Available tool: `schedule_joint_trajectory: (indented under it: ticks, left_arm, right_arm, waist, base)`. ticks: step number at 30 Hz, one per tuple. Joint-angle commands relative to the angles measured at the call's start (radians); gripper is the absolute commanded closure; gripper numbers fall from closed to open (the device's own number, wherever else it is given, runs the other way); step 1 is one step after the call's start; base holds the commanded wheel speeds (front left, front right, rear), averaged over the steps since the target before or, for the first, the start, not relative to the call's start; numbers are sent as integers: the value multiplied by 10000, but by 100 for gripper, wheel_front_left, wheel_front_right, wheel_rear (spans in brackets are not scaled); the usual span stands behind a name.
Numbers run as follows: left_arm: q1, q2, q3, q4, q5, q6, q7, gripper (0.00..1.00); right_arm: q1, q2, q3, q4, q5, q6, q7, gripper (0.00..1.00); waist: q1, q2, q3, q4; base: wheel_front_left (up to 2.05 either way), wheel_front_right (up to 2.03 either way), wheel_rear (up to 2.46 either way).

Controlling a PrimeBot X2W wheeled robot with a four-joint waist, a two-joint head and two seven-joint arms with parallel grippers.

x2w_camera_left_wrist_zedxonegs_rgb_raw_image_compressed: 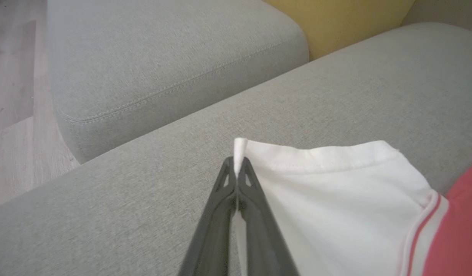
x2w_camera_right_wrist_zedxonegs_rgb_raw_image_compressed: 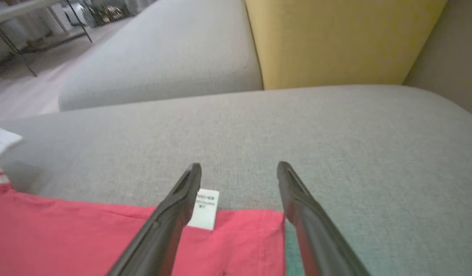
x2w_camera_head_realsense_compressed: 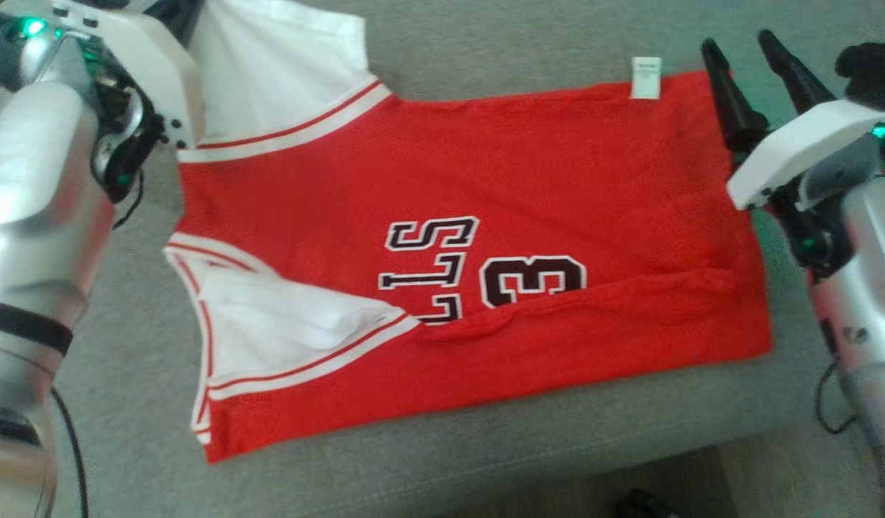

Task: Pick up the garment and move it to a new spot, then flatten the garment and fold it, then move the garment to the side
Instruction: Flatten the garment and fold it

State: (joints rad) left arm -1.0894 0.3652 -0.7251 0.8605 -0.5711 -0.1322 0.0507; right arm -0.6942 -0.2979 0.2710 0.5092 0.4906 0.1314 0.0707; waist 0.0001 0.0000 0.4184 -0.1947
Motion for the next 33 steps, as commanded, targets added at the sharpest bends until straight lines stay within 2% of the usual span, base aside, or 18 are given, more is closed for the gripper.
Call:
schedule_joint_trajectory:
  ticks: [1, 10, 19, 20, 21, 22, 28, 33]
  left_arm:
    - [-258, 366, 354, -413, -61, 16, -193, 100]
    - [453, 298, 154, -1705, -207, 108, -178, 100]
    - [848, 480, 1, -2699, -280, 324, 202, 100]
    - [878, 509, -2, -2756, -291, 346, 230, 100]
    - [909, 538, -4, -2804, -302, 371, 256, 100]
    - [940, 566, -5, -2845, -312, 397, 278, 100]
    - [1066, 697, -1, -2989, -347, 528, 334, 100]
    - [1062, 775, 147, -3004, -442, 708, 224, 100]
  right_arm:
    - [-247, -327, 164, -9, 138, -7, 297, 0]
    - [-824, -1295, 776, 1664, 668, -7, 1490, 0]
    - [-1429, -1446, 1415, 2955, 1130, -7, 2018, 0]
    - [-1437, -1420, 1497, 3013, 1240, -7, 2072, 13]
    - [-1451, -1421, 1596, 3045, 1314, -7, 2093, 60]
    - [-1467, -1435, 1689, 3072, 1371, -7, 2078, 98]
    - [-1547, -1514, 2026, 3191, 1560, -7, 1591, 100]
    - [-1778, -1591, 2243, 3371, 1513, -7, 782, 100]
  waist:
    - [-1, 0, -67, 390]
    - [-1, 0, -14, 1050]
    - [-1, 0, 127, 1165]
    - [-1, 0, 117, 1162]
    - [-1, 0, 104, 1157]
    - [-1, 0, 91, 1151]
    - [-1, 0, 19, 1121]
    - [-1, 0, 26, 1113]
  base:
    - [0, 0, 0]
    - [0, 0, 0]
    - [0, 0, 0]
    - [0, 0, 0]
    - [0, 0, 0]
    - [0, 0, 0]
    - [0, 0, 0]
    - [0, 0, 0]
